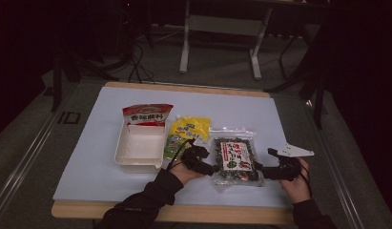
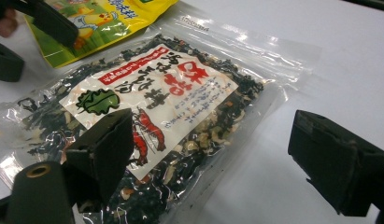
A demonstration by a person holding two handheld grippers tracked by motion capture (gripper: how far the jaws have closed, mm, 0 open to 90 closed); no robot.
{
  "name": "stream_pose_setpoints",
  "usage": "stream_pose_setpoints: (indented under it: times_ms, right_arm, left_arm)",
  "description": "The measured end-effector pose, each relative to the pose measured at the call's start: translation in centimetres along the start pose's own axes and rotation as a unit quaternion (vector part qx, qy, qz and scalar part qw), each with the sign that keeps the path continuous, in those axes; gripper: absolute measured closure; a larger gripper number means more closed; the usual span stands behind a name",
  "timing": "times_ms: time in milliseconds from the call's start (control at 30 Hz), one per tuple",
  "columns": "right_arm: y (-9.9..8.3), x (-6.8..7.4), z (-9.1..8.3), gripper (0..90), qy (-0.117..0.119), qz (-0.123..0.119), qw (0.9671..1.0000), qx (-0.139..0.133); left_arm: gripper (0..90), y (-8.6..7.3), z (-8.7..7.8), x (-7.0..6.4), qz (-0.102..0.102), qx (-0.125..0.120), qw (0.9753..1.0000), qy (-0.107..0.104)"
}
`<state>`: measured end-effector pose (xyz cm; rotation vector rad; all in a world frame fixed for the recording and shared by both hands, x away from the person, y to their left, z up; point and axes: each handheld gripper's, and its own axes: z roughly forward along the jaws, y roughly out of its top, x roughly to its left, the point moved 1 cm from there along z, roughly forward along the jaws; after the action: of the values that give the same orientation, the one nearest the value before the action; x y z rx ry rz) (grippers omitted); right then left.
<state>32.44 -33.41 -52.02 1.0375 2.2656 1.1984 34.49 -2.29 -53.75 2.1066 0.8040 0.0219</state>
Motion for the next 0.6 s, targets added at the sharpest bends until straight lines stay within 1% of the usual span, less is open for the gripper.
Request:
stream_pose_setpoints:
  times_ms: [67, 100, 167, 267, 300, 333, 367, 433, 467, 500, 567, 600]
  right_arm:
    - [-0.1, 0.0, 0.1, 14.0, -0.002, 0.001, 1.0000, 0.000]
    - [-0.1, 0.0, 0.1, 13.7, -0.002, 0.000, 1.0000, 0.002]
    - [-0.2, -0.1, 0.2, 13.7, -0.001, 0.002, 1.0000, 0.005]
    - [-0.3, -0.1, 0.3, 13.7, -0.002, 0.001, 1.0000, 0.007]
    - [-0.3, -0.1, 0.3, 13.8, 0.001, 0.005, 1.0000, 0.008]
    - [-0.3, -0.1, 0.3, 13.8, 0.001, 0.004, 1.0000, 0.007]
    - [-0.3, -0.1, 0.3, 13.8, 0.001, 0.003, 1.0000, 0.007]
    - [-0.2, -0.1, 0.2, 13.8, 0.001, 0.004, 1.0000, 0.005]
    - [-0.2, -0.1, 0.2, 13.8, 0.002, 0.004, 1.0000, 0.005]
    - [-0.2, -0.1, 0.2, 13.8, 0.002, 0.004, 1.0000, 0.003]
    - [-0.2, -0.1, 0.2, 13.8, 0.004, 0.004, 1.0000, 0.005]
    - [-0.2, -0.1, 0.2, 13.8, 0.003, 0.004, 1.0000, 0.003]
  left_arm:
    - [25.7, 0.1, 0.4, 0.3, -0.019, -0.001, 0.9998, -0.005]
    - [25.7, 0.1, 0.5, 0.4, -0.022, 0.001, 0.9998, -0.002]
    - [25.7, 0.2, 0.8, 0.7, -0.033, 0.004, 0.9994, -0.010]
    - [25.7, 0.2, 1.0, 0.8, -0.036, 0.005, 0.9993, -0.009]
    - [25.7, 0.3, 1.7, 1.0, -0.043, 0.012, 0.9989, -0.016]
    - [25.7, 0.3, 1.8, 1.1, -0.044, 0.014, 0.9988, -0.015]
    - [25.7, 0.3, 2.0, 1.2, -0.045, 0.017, 0.9986, -0.021]
    - [25.7, 0.3, 2.3, 1.2, -0.050, 0.022, 0.9982, -0.024]
    - [25.7, 0.3, 2.4, 1.3, -0.055, 0.022, 0.9979, -0.028]
    - [25.6, 0.3, 2.5, 1.5, -0.065, 0.022, 0.9972, -0.031]
    - [25.7, 0.3, 2.6, 1.7, -0.074, 0.025, 0.9962, -0.039]
    - [25.9, 0.3, 2.6, 1.8, -0.075, 0.026, 0.9961, -0.040]
